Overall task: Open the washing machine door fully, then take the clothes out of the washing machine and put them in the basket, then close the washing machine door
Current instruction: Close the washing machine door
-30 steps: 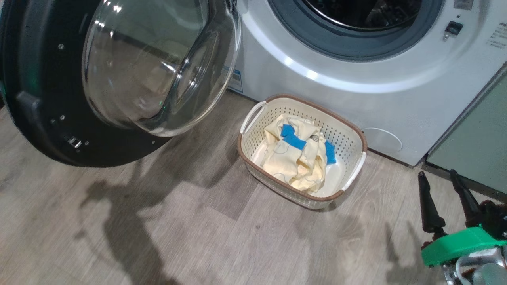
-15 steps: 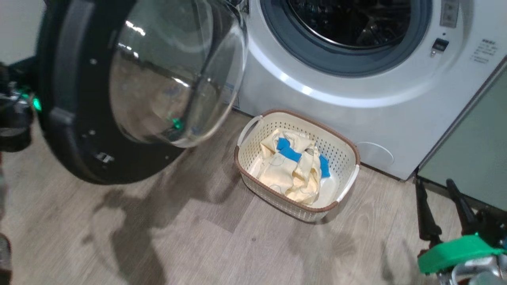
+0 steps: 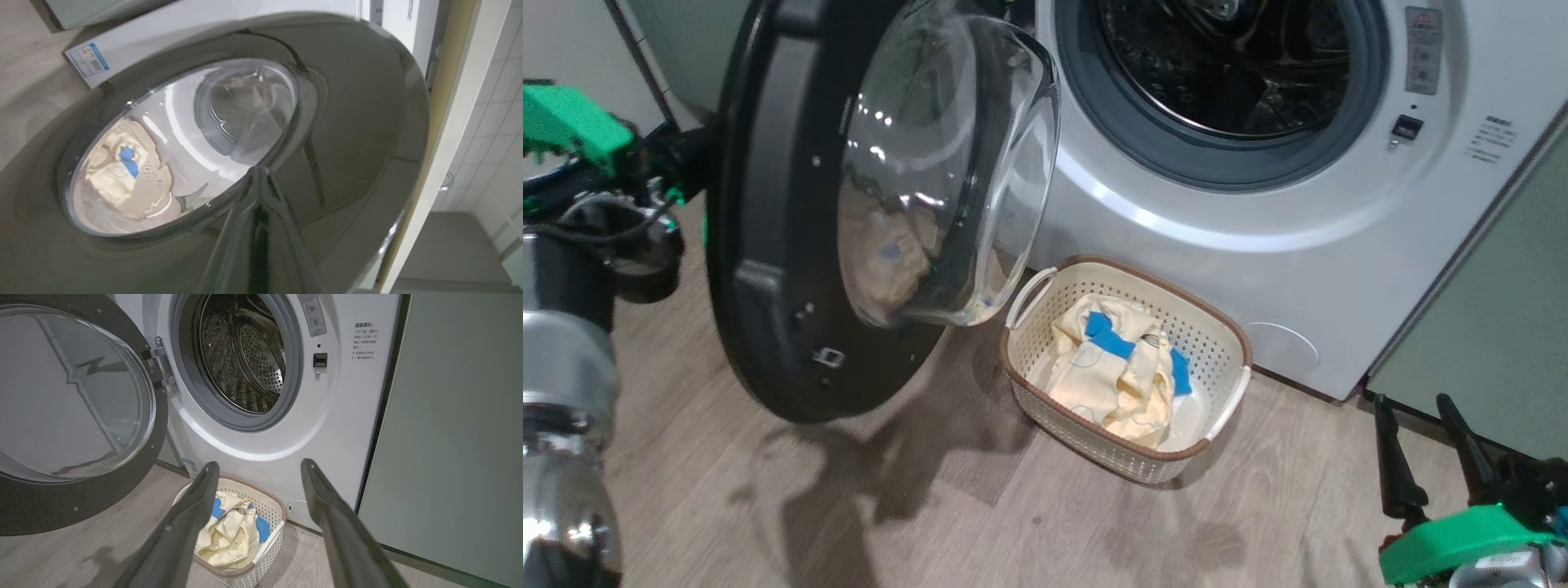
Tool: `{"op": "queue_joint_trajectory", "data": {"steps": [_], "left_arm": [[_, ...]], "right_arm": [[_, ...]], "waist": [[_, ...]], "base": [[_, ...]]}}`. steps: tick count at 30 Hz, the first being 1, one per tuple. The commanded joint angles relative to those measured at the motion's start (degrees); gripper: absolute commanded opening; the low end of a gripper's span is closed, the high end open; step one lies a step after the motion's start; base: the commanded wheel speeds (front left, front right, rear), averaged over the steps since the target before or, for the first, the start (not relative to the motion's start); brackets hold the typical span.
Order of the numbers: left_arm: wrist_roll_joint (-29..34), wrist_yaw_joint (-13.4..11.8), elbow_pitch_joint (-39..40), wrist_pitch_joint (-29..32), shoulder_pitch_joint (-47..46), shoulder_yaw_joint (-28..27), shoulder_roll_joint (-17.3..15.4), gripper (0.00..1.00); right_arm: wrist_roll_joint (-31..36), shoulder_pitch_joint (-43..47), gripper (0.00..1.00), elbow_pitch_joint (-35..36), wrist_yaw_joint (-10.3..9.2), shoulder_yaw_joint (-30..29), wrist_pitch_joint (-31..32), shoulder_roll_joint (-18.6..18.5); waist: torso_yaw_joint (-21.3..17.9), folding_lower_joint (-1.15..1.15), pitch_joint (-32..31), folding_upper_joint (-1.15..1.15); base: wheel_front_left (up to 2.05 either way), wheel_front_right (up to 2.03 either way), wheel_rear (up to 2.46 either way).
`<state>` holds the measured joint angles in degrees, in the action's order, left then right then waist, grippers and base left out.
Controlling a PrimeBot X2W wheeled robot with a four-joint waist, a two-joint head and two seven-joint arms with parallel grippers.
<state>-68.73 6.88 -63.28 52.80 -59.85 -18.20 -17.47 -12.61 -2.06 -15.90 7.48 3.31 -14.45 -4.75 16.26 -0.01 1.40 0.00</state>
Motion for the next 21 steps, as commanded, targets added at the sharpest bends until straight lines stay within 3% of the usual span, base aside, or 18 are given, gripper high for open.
{"op": "queue_joint_trajectory", "data": {"steps": [1,13,21], "left_arm": [[-0.47,0.1,2.56,0.76,-0.49,-0.2,-1.46,0.0],[-2.16,-1.03,13.09,0.79,4.19,-0.04,6.49,0.0],[-2.26,-2.7,21.21,-1.68,7.75,-0.35,10.05,0.0]], "right_arm": [[-0.32,-0.89,1.0,1.68,0.01,0.79,-0.55,-0.28],[-0.4,-0.53,1.0,1.4,0.01,0.61,-0.55,-0.11],[-0.17,-1.17,1.0,1.5,0.01,0.5,-0.55,-0.14]], "waist": [[-0.31,0.01,-0.13,0.0],[-4.75,0.01,-0.28,0.0],[-9.55,0.01,0.19,0.0]], "base": [[0.0,0.0,0.0],[0.0,0.0,0.0],[0.0,0.0,0.0]]}}
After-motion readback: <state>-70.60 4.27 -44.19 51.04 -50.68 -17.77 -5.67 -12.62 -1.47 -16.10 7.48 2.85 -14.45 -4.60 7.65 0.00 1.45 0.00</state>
